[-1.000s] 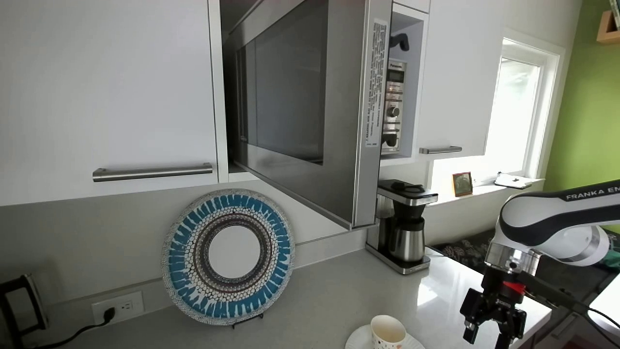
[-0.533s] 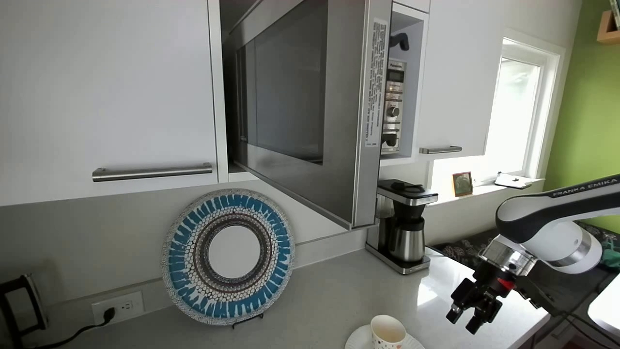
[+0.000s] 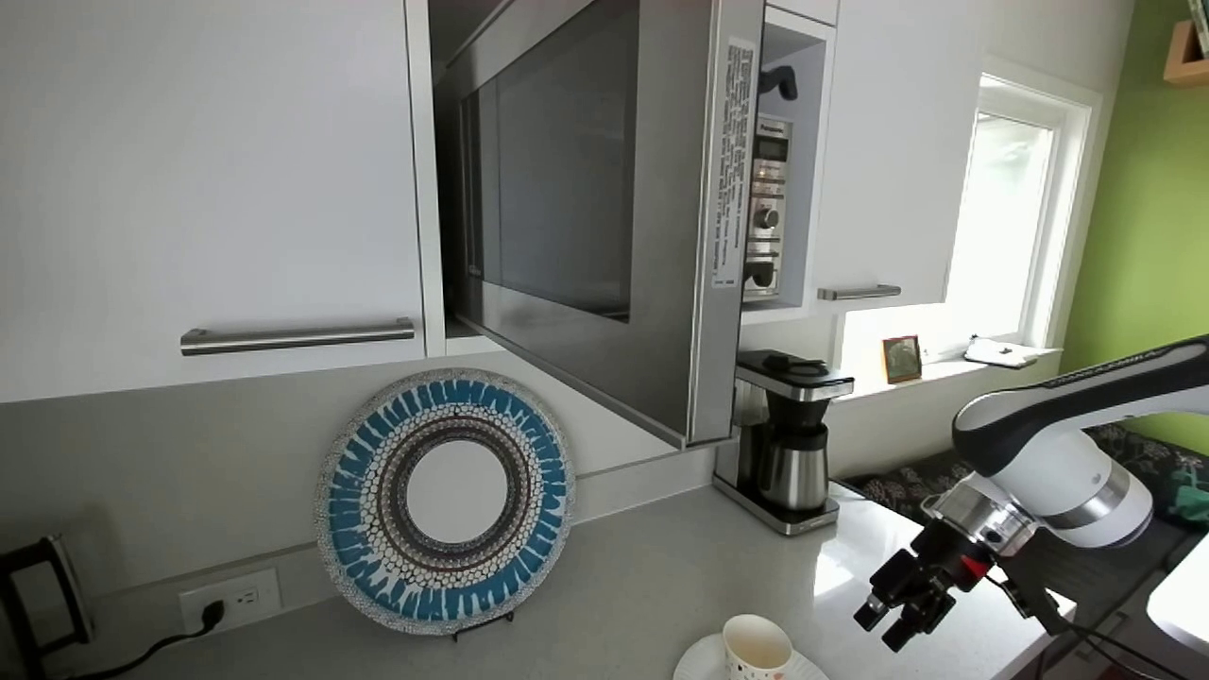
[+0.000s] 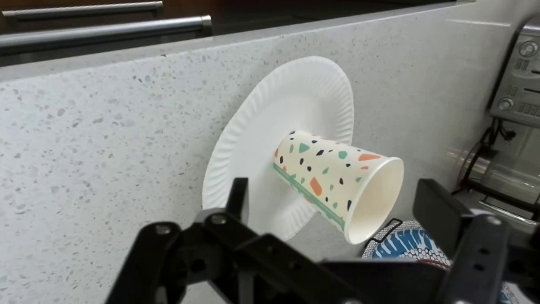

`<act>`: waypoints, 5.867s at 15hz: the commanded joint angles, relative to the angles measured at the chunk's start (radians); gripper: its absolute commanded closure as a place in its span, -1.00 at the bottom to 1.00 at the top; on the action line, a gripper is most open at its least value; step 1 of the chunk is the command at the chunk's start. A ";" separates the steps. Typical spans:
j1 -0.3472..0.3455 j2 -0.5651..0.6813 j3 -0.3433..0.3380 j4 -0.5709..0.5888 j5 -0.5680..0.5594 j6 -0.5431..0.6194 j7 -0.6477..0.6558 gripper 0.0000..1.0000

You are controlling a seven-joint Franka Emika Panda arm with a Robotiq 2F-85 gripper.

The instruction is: Put the plate and the cup in the microwave

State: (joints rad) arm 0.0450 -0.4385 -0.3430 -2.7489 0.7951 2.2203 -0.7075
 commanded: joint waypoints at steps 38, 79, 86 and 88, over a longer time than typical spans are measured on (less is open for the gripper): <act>-0.207 0.627 0.142 0.283 0.523 -0.187 -0.572 -1.00; -0.233 0.795 0.155 0.418 0.249 -0.343 -0.401 0.99; -0.256 0.799 0.158 0.413 0.303 -0.371 -0.459 0.99; -0.261 0.793 0.157 0.411 0.313 -0.377 -0.475 0.99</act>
State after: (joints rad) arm -0.1940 0.3147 -0.1976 -2.3345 1.0784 1.8377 -1.1271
